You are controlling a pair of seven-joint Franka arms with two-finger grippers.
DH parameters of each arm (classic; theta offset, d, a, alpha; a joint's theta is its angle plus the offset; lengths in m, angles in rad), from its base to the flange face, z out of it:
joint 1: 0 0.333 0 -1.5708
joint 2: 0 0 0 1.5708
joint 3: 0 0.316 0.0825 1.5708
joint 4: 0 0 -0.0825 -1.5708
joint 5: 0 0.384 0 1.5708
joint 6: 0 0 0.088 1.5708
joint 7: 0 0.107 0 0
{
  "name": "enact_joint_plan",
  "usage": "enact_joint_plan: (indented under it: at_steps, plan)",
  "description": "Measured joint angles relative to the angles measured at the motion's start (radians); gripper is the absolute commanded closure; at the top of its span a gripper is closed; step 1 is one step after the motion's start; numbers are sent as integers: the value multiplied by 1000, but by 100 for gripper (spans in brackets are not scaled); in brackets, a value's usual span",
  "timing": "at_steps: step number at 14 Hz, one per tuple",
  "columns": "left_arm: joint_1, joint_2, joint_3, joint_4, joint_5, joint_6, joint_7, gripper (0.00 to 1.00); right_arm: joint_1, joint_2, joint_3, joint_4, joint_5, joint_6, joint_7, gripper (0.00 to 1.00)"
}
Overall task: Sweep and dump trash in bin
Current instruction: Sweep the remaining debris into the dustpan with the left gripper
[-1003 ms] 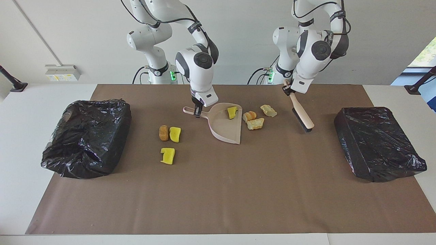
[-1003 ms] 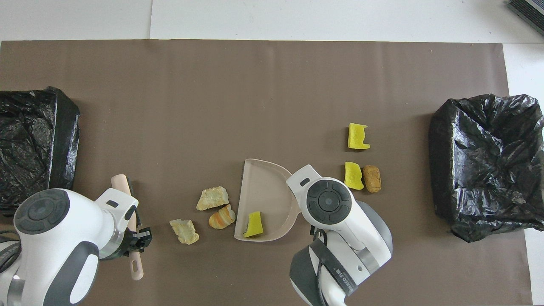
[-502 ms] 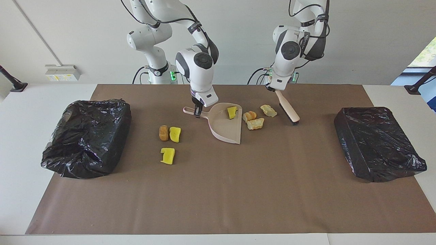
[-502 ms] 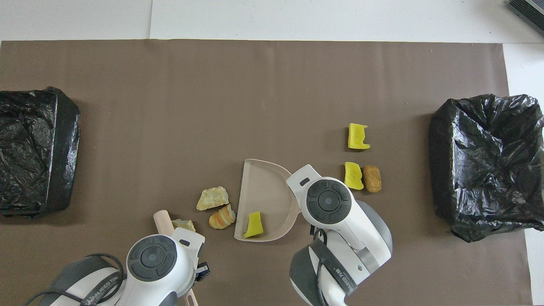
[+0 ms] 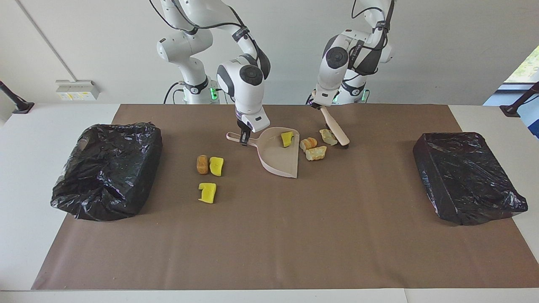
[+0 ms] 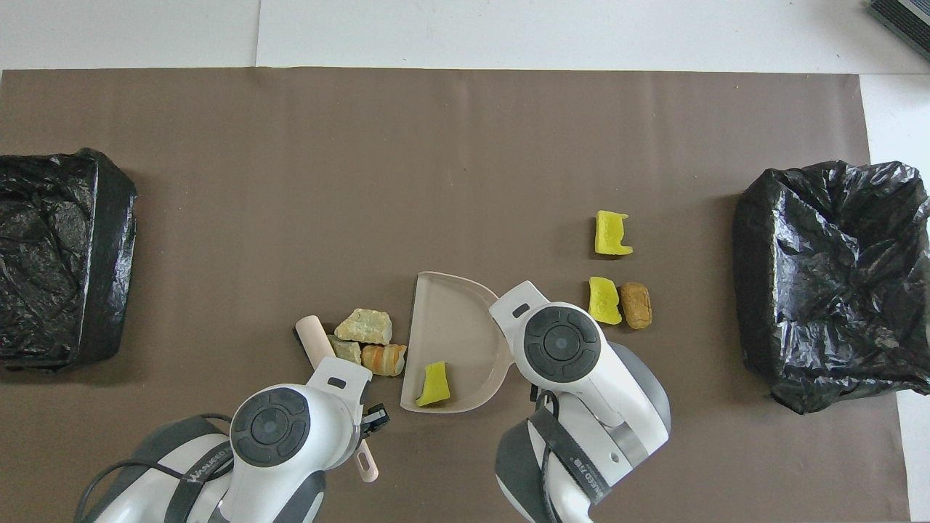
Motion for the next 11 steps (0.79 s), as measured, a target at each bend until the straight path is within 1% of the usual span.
enact_joint_plan:
  at_steps: [2, 4, 7, 11]
  plan:
    - [-33, 47, -1, 53, -5, 54, 112, 100, 0, 0, 0, 0, 0, 0, 0, 100]
    - [-79, 70, -3, 74, -16, 89, 195, 100, 0, 0, 0, 0, 0, -1, 0, 100]
    - [-130, 76, -6, 92, -17, 100, 238, 100, 0, 0, 0, 1, 0, -1, 0, 100]
    - [-149, 80, -6, 115, -17, 87, 294, 100, 0, 1, 0, 1, 0, -1, -2, 100]
